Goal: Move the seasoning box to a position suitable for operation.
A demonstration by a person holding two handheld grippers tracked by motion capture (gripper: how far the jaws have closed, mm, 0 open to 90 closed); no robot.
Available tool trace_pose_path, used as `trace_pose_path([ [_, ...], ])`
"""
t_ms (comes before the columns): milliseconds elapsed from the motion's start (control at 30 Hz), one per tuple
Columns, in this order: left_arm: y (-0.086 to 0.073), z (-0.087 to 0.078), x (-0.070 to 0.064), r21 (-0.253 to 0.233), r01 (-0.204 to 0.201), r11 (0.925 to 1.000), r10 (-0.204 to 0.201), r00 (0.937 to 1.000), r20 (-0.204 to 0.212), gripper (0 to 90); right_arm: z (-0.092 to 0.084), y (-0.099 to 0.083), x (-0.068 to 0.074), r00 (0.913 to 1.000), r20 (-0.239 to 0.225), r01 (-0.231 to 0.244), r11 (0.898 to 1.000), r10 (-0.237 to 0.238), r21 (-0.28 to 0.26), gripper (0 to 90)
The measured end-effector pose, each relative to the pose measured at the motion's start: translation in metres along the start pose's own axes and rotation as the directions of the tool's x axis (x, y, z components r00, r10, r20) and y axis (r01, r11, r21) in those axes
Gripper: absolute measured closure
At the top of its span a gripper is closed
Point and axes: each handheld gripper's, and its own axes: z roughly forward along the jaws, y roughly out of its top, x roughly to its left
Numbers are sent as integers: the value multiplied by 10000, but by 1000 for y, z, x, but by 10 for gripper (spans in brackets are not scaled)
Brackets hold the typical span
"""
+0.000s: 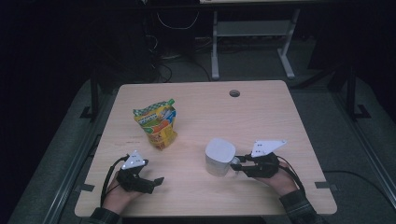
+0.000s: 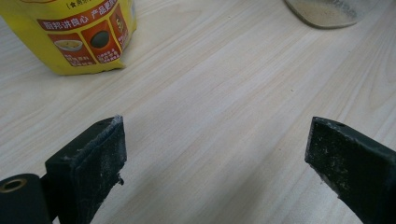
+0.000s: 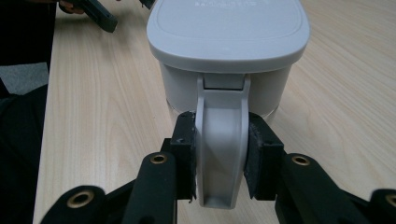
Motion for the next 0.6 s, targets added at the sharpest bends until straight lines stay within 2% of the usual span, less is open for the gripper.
trace_pose_path([
  [67, 0, 0, 0, -4, 7, 10000, -7, 10000, 11, 48, -1, -1, 0, 9999, -1, -140, 9999, 140, -14, 621],
  [133, 0, 0, 0, 43, -43, 10000, 43, 10000, 10, 48, -4, -1, 0, 9992, 187, -356, 9994, 356, 18, 545],
  [367, 0, 0, 0, 58, -76, 10000, 76, 10000, 17, 48, -23, -9, 4, 9929, 657, -984, 9950, 993, -167, 527],
  [500, 0, 0, 0, 67, -105, 9999, 105, 9999, 28, 48, -33, -16, 10, 9888, 979, -1117, 9936, 1130, -182, 614],
  [600, 0, 0, 0, 84, -84, 9999, 83, 10000, 42, 48, -39, -21, 14, 9893, 723, -1252, 9918, 1266, -239, 747],
])
